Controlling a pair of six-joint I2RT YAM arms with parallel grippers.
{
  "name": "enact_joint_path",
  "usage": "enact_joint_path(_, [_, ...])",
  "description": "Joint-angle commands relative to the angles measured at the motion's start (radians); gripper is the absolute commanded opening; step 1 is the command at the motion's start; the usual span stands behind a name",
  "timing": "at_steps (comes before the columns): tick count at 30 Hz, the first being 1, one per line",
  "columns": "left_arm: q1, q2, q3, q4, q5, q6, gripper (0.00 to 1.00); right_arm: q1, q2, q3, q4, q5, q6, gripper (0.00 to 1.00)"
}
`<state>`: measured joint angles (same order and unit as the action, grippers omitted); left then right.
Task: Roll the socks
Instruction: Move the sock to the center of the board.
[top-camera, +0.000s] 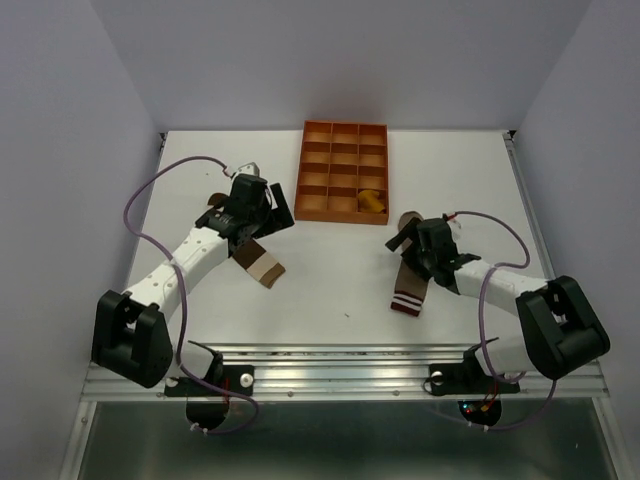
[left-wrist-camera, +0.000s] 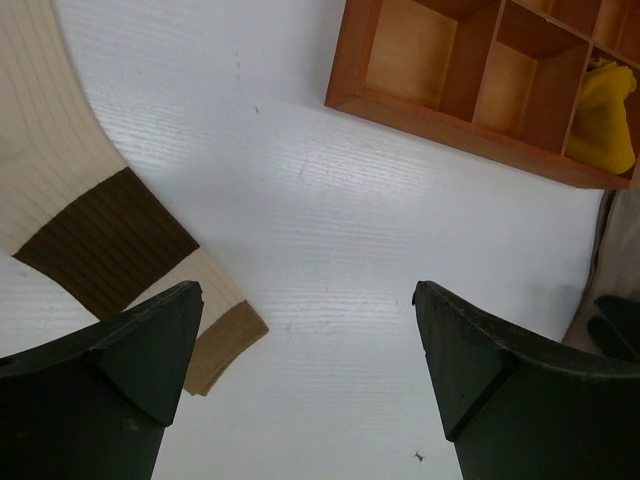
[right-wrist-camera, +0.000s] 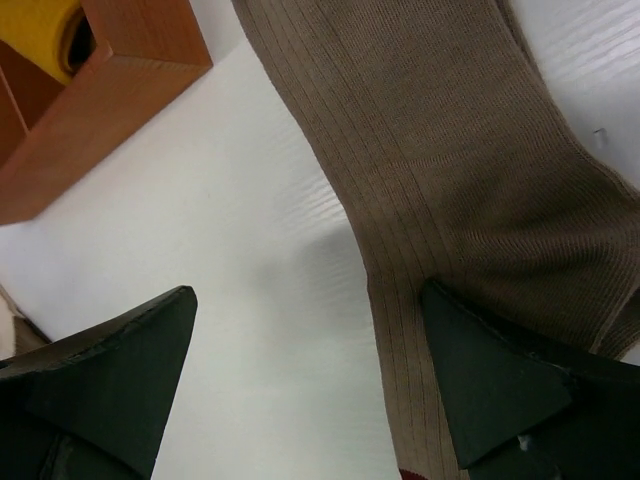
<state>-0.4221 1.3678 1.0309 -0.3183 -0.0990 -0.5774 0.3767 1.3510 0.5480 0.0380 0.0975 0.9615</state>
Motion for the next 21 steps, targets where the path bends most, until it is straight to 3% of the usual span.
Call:
enact_joint_path(1, [-0.02, -0.084, -0.04, 0.015, 0.036, -0.012, 0.99, 0.095, 0.062, 0.026, 0.007, 0.097, 0.23, 1.0])
enact_joint_path(8, [-0.087, -0.118, -0.109, 0.005, 0.033, -0.047, 0.99, 0.273, 0.187, 0.138, 0.022, 0.183, 0.417, 1.0])
enact_joint_path(14, [-0.118, -0.157, -0.121, -0.028, 0.022, -0.056, 0.99, 0.358, 0.226, 0.237, -0.027, 0.229, 0.45, 1.0])
enact_joint_path(19, [-0.132, -0.187, -0.16, -0.044, 0.012, -0.073, 0.99, 0.386, 0.179, 0.271, -0.071, 0.22, 0.355, 1.0])
enact_joint_path(21, [-0.135, -0.193, -0.182, -0.036, 0.019, -0.078, 0.99, 0.386, 0.128, 0.3, -0.114, 0.24, 0.216, 1.0])
